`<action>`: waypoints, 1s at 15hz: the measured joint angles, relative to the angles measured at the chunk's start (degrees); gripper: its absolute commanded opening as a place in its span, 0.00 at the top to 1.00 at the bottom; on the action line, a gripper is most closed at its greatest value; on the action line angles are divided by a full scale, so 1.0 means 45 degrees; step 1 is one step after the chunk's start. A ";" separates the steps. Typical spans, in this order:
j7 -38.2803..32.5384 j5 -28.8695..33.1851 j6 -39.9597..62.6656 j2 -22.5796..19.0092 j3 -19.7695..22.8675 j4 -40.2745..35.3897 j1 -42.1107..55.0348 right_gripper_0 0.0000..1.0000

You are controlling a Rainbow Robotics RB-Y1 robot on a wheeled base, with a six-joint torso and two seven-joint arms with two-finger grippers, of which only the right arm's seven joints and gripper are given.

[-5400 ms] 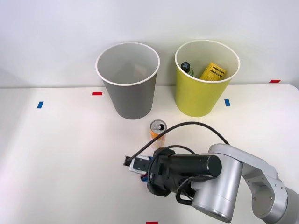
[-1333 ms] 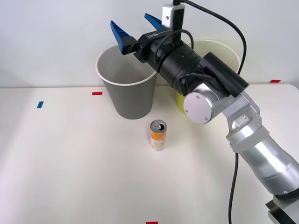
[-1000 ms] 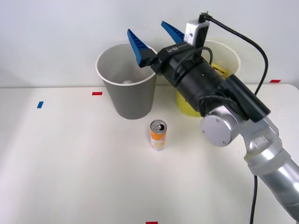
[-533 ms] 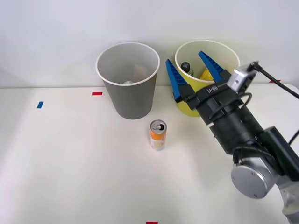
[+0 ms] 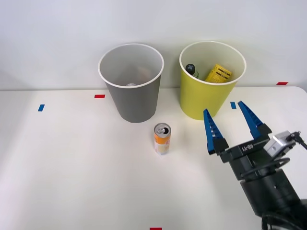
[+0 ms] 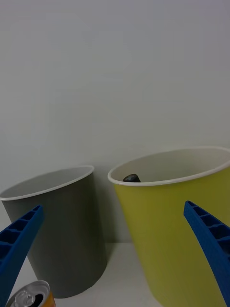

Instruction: Put cans in the gray bin, plastic bottles in the light green bin

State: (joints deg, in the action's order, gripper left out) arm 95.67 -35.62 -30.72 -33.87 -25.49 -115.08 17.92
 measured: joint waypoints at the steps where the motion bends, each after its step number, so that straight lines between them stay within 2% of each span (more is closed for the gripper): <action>1: 0.0009 0.0248 -0.0098 0.0028 0.0000 0.0000 0.0540 0.00; 8: 0.0314 0.1089 -0.0311 0.0624 0.0262 0.0100 0.2723 0.00; 13: 0.0401 0.1902 -0.2392 0.1158 0.0593 0.2482 0.2724 0.00; 15: 0.0428 0.2173 -0.2481 0.1227 0.0850 0.2556 0.3028 0.00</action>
State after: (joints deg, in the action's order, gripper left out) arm 97.60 -25.84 -41.88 -28.35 -21.67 -103.57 31.55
